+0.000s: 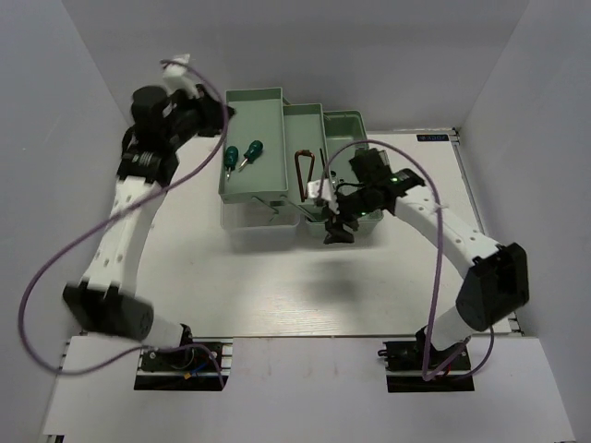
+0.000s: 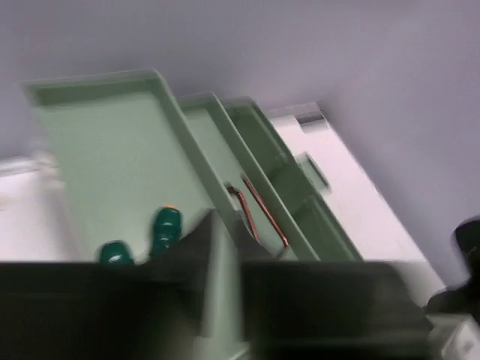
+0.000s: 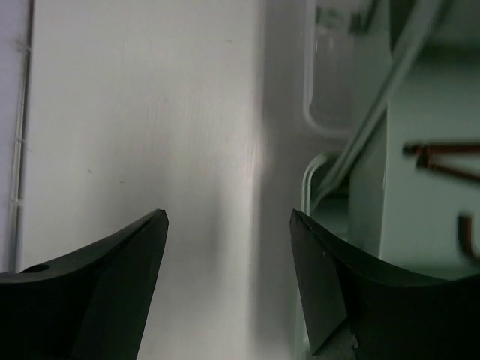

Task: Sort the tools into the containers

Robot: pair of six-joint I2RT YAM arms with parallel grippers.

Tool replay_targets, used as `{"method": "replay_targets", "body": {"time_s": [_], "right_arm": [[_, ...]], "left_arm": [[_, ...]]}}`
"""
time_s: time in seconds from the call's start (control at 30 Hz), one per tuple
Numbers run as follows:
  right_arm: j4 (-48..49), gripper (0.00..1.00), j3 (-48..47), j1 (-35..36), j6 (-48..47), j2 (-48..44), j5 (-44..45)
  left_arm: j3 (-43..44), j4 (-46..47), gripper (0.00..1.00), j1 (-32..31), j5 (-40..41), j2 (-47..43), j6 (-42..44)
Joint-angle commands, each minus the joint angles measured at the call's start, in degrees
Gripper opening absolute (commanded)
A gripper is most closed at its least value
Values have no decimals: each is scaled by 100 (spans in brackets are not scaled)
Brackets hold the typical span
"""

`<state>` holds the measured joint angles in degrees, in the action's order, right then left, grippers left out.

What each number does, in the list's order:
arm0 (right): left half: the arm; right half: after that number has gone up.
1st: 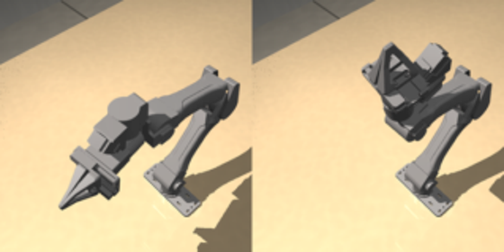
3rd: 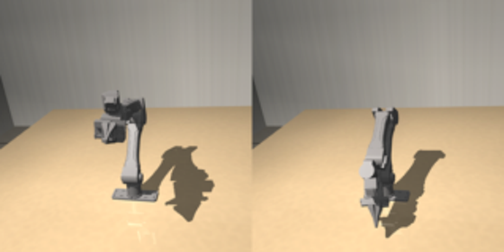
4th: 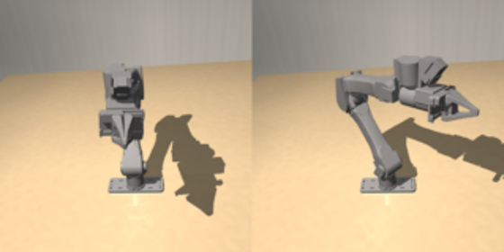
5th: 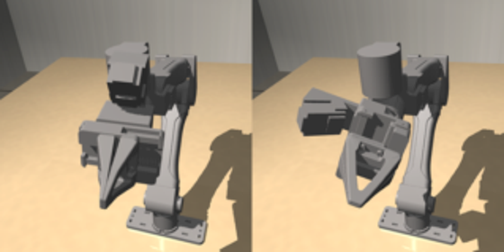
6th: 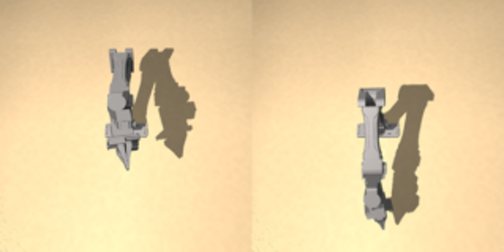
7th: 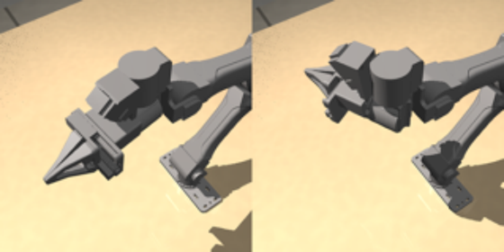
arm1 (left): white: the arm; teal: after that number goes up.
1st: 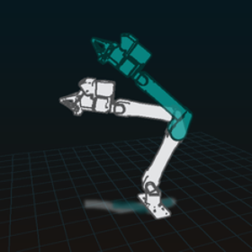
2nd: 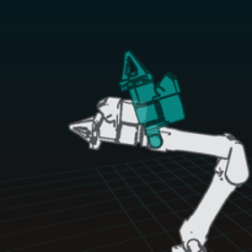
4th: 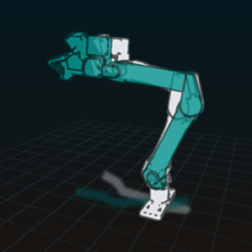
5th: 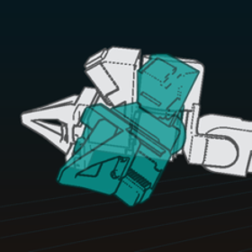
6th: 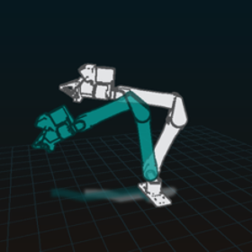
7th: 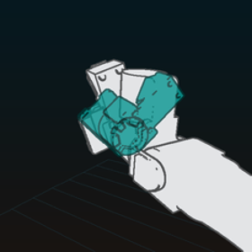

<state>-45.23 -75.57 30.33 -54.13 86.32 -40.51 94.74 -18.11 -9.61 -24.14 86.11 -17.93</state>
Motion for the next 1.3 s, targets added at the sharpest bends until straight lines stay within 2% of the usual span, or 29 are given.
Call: {"method": "replay_targets", "body": {"time_s": [0.0, 0.07, 0.1, 0.13, 0.2, 0.23, 0.33, 0.4, 0.57, 0.7, 0.8, 0.93, 1.03, 1.07, 1.1, 1.27], "right_arm": [[-163, 69, -694, 752, -1513, 541, 588], [-65, 68, -871, 904, -1504, 962, 904], [-73, 68, -976, 1227, -1513, 1096, 983], [14, 68, -1316, 1317, -1496, 1297, 1280], [-3, 68, -1652, 1667, -1495, 1606, 1405], [110, 66, -1871, 1739, -1391, 1685, 1501], [557, 65, -2031, 2221, -1092, 2028, 1869], [952, 65, -2128, 2450, -672, 2169, 2222], [1629, 64, -2436, 2847, -336, 2608, 2994], [2114, 64, -2489, 3014, -107, 3081, 3549], [2387, 62, -2664, 3058, -54, 3486, 4355], [2370, 50, -2893, 2988, 218, 3716, 4675], [2344, 34, -2753, 2962, 227, 3585, 4614], [2326, 10, -2744, 2961, 227, 3550, 4596], [2317, 0, -2752, 2988, 236, 3514, 4605], [2090, 0, -3016, 2997, 341, 3146, 4482]], "left_arm": [[-1003, -691, 0, -33, 2129, -2108, -60], [-1771, -851, 0, 47, 2666, -2780, 8], [-2462, -1035, 0, 47, 2773, -3062, 61], [-2782, -1167, 7, 47, 2922, -3517, 62], [-3521, -1579, 34, 47, 3038, -3845, 1], [-3724, -1686, 56, 47, 3169, -4003, -95], [-4331, -1897, 78, 47, 3450, -4663, -447], [-4534, -2160, 80, 47, 3765, -5024, -832], [-4911, -2873, 81, 47, 4215, -5428, -1844], [-5317, -3277, 82, -32, 4312, -5789, -2564], [-5369, -3409, 82, 20, 4155, -6008, -2750], [-5624, -3480, 82, 20, 4014, -6237, -3022], [-6159, -3104, 82, 20, 3523, -6237, -3303], [-6326, -2789, 82, 20, 3200, -6237, -3391], [-6684, -2586, 82, 20, 3005, -6142, -3592], [-7855, -935, 82, 20, 1758, -5614, -4147]]}}
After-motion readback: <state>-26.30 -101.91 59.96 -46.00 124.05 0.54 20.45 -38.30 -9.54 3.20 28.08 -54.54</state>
